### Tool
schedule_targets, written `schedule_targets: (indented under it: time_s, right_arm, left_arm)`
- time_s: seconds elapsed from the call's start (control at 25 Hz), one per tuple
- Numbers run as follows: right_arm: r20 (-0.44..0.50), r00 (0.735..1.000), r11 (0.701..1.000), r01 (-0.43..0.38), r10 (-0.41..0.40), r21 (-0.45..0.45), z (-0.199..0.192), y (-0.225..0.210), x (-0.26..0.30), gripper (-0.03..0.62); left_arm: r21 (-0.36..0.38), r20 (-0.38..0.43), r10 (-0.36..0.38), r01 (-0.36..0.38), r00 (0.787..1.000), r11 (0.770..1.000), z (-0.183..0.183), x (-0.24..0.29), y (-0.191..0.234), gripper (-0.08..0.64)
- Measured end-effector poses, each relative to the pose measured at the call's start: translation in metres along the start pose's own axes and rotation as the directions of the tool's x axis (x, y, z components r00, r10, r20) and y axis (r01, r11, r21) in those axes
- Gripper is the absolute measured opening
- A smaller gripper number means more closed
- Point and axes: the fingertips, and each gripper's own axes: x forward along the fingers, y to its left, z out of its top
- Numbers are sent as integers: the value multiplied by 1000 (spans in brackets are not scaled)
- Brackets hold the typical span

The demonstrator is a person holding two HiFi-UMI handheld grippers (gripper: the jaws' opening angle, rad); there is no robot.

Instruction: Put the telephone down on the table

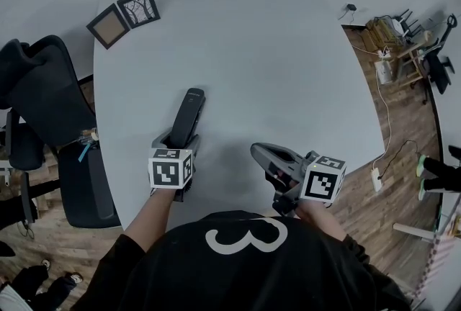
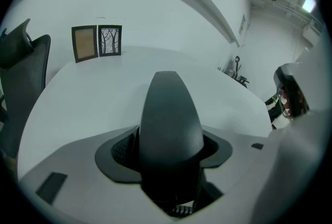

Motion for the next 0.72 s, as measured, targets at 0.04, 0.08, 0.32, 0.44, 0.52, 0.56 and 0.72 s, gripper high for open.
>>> schedule_targets:
  time_s: [0.04,0.08,0.32,0.44,0.52,0.56,0.72]
  right_arm:
    - [1,1000,1000,2,-2,2,1,-1,0,8]
    - [2,1000,1000,4,-4,4,1,-3,1,8]
    - [5,1000,1000,7,-7,18,1,-9,2,8]
    - [2,1000,1000,-5,5,16,3,-7,7,8]
    - [-5,1000,1000,-13,13,11,5,-4,10,8]
    - [-11,1000,1000,-17,17,8,5,-3,12,8]
    - [-30,999,1000,-24,24,-8,5,2,16,8]
  left_arm:
    - [12,4,7,-7,1000,1000,0,1,1,290]
    - [22,7,14,-14,1000,1000,0,2,1,290]
    - [78,11,52,-53,999,996,-1,4,-1,290]
    - [106,5,79,-79,997,991,-4,6,-2,290]
    - [118,1,95,-94,996,989,-5,7,-4,290]
    - [121,1,99,-99,995,988,-5,7,-4,290]
    - [130,3,104,-104,995,986,-3,7,-6,291]
